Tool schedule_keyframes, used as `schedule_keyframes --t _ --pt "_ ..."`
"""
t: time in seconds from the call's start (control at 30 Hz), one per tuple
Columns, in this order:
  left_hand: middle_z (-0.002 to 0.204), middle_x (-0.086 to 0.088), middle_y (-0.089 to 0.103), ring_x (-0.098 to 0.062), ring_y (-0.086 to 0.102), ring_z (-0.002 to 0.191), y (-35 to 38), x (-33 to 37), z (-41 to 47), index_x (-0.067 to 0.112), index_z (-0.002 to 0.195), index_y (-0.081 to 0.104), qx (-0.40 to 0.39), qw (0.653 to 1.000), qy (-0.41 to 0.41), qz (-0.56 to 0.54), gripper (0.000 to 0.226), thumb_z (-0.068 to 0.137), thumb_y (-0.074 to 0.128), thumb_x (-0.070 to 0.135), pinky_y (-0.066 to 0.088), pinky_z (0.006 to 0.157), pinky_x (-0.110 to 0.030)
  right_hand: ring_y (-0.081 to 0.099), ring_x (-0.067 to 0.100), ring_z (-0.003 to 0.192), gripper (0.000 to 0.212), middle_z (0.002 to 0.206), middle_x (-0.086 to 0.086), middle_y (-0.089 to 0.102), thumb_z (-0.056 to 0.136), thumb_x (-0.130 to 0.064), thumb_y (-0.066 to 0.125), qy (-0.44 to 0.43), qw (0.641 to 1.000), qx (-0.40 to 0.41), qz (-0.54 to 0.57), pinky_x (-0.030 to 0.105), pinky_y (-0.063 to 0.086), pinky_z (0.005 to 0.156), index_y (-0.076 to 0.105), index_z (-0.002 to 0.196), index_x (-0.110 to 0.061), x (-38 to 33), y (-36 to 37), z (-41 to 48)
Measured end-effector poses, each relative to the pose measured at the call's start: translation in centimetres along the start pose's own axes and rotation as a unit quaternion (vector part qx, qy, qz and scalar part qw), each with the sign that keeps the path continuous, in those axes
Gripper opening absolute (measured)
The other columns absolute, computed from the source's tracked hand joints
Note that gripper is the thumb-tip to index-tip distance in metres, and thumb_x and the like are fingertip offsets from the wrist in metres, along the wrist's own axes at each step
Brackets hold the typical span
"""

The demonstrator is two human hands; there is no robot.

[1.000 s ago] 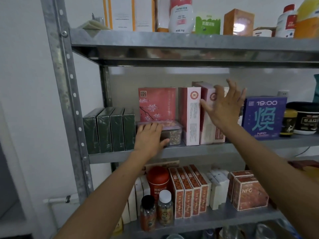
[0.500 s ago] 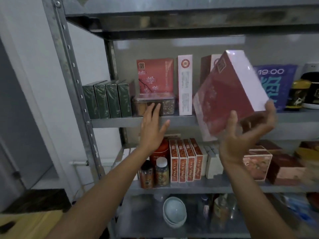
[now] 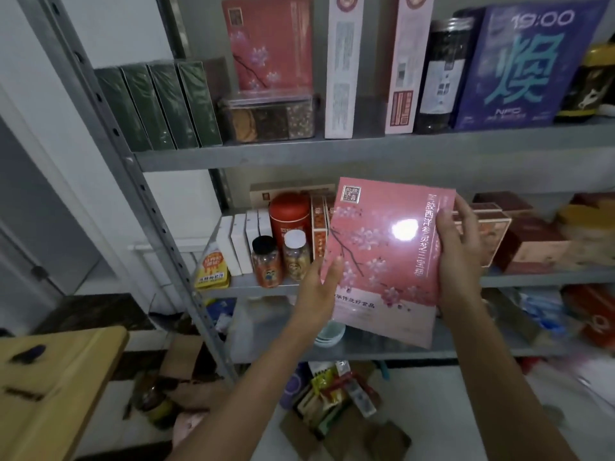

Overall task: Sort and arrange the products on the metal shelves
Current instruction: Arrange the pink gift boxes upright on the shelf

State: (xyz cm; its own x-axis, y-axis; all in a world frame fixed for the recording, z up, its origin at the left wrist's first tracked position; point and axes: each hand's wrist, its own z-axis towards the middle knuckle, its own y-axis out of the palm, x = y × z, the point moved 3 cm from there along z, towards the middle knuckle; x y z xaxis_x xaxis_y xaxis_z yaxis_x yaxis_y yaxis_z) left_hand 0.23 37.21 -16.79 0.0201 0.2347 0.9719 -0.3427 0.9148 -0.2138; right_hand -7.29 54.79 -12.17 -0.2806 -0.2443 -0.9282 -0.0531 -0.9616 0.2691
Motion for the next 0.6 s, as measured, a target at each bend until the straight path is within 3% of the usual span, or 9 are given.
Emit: schedule_keyframes --t 0.07,0.17,0.23,0.33,0.47,0.53,0.6 --pt "0.118 0.007 0.063 -0.005 0.057 0.109 -0.2 -0.5 -0.3 0.023 0.121 0.057 0.038 0.999 -0.027 -0.016 0.038 0.095 0.045 0.049 0.042 0.098 -0.032 0.072 0.01 0.085 0.029 0.121 0.0 0.064 0.098 -0.036 0.055 0.074 0.996 -0.043 0.023 0.027 0.057 0.059 0.053 0.124 -0.05 0.9 0.4 0.2" --pt "0.129 -0.006 0.062 -0.023 0.058 0.118 -0.5 -1.1 -0.3 0.015 0.134 0.054 0.06 0.995 -0.071 -0.044 0.064 0.087 0.046 0.059 0.045 0.104 -0.044 0.068 0.026 0.103 0.061 0.13 0.008 0.059 0.091 -0.037 0.062 0.18 0.977 -0.112 0.022 0.048 0.058 0.082 0.037 0.146 -0.034 3.1 0.0 -0.4" --pt "0.136 -0.009 0.057 -0.026 0.054 0.123 -0.8 -1.6 0.1 0.014 0.14 0.049 0.084 0.991 -0.097 -0.043 0.068 0.089 0.045 0.059 0.042 0.107 -0.044 0.065 0.035 0.108 0.074 0.13 0.014 0.061 0.083 -0.04 0.071 0.231 0.955 -0.184 0.006 0.054 0.055 0.087 0.037 0.147 -0.029 5.0 -0.8 -2.0" --pt "0.134 -0.009 0.058 -0.027 0.056 0.12 -1.0 -2.7 1.0 0.013 0.139 0.05 0.091 0.986 -0.136 -0.035 0.062 0.094 0.046 0.055 0.044 0.104 -0.04 0.069 0.031 0.101 0.07 0.116 0.014 0.07 0.072 -0.032 0.081 0.27 0.936 -0.224 0.014 0.037 0.059 0.072 0.054 0.134 -0.015 6.6 -1.6 -4.0" --pt "0.124 -0.009 0.062 -0.022 0.057 0.106 -0.6 -3.4 1.8 0.012 0.131 0.055 0.042 0.99 -0.128 0.036 0.056 0.097 0.04 0.054 0.042 0.087 -0.031 0.073 0.027 0.087 0.049 0.104 0.016 0.073 0.068 -0.019 0.077 0.277 0.946 -0.168 0.03 0.029 0.058 0.065 0.068 0.114 -0.005 7.2 -2.2 -4.2" --pt "0.115 -0.01 0.064 -0.022 0.058 0.099 -0.6 -3.3 1.6 0.011 0.122 0.057 0.029 0.991 -0.09 0.1 0.063 0.095 0.03 0.061 0.04 0.078 -0.029 0.074 0.026 0.083 0.042 0.099 0.016 0.074 0.068 -0.017 0.075 0.268 0.951 -0.151 0.027 0.028 0.058 0.063 0.07 0.108 -0.005 7.2 -2.3 -4.3" --pt "0.117 -0.007 0.06 -0.023 0.057 0.108 -1.1 -3.0 0.9 0.013 0.123 0.056 0.061 0.977 0.006 0.202 0.072 0.089 0.021 0.066 0.043 0.084 -0.032 0.074 0.027 0.082 0.04 0.097 0.016 0.075 0.067 -0.017 0.076 0.267 0.953 -0.139 0.014 0.03 0.06 0.062 0.07 0.105 -0.006 7.1 -2.1 -4.7"
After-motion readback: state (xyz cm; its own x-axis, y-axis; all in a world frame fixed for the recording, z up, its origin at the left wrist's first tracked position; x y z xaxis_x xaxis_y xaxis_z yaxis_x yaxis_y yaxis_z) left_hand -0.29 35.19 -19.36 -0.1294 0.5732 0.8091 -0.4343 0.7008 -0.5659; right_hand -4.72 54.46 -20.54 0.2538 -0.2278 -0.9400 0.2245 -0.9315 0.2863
